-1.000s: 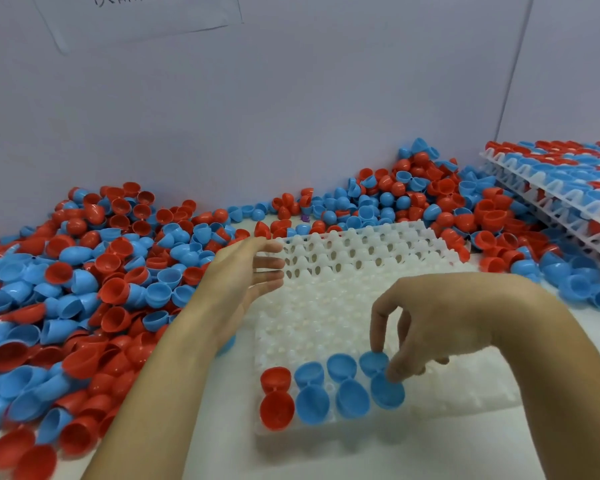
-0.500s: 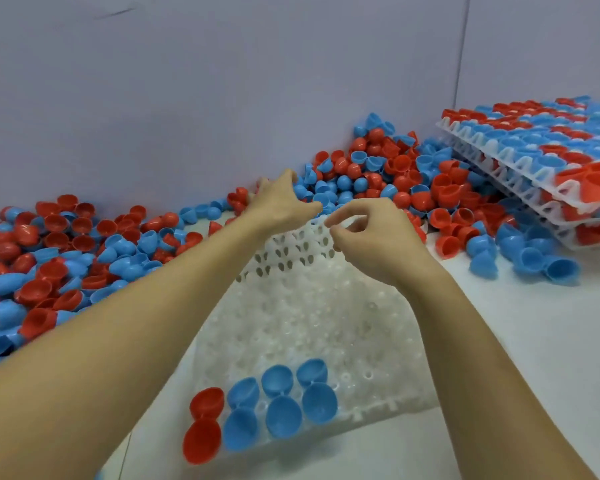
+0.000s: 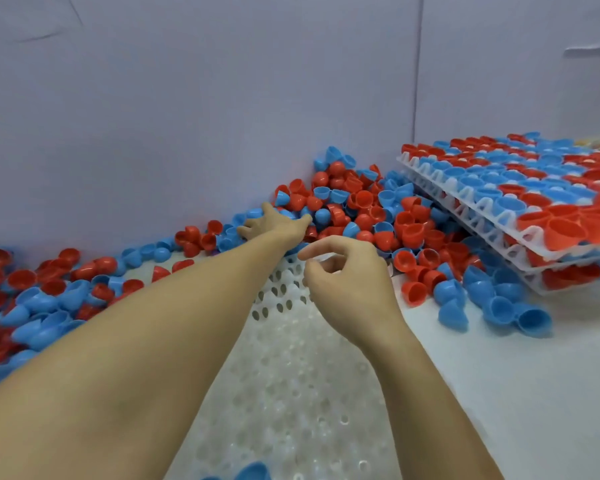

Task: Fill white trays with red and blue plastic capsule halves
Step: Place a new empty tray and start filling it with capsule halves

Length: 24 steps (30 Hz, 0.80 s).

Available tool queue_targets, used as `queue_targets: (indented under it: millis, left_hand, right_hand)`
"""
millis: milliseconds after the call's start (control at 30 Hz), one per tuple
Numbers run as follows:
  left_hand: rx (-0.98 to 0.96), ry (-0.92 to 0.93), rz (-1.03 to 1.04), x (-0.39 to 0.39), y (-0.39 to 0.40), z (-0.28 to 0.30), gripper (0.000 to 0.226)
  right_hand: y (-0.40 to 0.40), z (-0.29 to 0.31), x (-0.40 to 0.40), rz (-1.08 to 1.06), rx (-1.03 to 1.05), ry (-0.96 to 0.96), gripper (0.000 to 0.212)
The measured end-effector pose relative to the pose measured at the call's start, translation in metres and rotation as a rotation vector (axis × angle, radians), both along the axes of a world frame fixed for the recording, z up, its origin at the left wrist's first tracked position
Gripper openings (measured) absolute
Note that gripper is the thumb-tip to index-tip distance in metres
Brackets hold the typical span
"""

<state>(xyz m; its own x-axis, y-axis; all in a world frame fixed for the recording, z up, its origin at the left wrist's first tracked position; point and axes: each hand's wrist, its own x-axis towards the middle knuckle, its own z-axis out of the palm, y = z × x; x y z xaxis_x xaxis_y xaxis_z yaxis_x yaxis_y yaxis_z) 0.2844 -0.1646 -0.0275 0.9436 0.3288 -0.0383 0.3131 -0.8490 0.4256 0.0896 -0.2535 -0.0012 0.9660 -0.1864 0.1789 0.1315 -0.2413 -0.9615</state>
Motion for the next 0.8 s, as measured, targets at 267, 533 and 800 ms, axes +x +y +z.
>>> queue_targets:
  millis: [267, 533, 800]
  left_hand:
    - [0.252, -0.12, -0.226, -0.006, 0.027, 0.002, 0.056]
    - [0.151, -0.327, -0.291, -0.004, 0.063, 0.021, 0.028]
    - [0.001, -0.305, -0.332, -0.009, 0.099, 0.038, 0.023]
  right_hand:
    - [0.005, 0.004, -0.002, 0.026, -0.028, -0.007, 0.022]
    - [0.007, 0.005, -0.003, 0.047, -0.057, -0.011, 0.02]
    - [0.011, 0.005, -0.005, 0.083, -0.098, -0.001, 0.02]
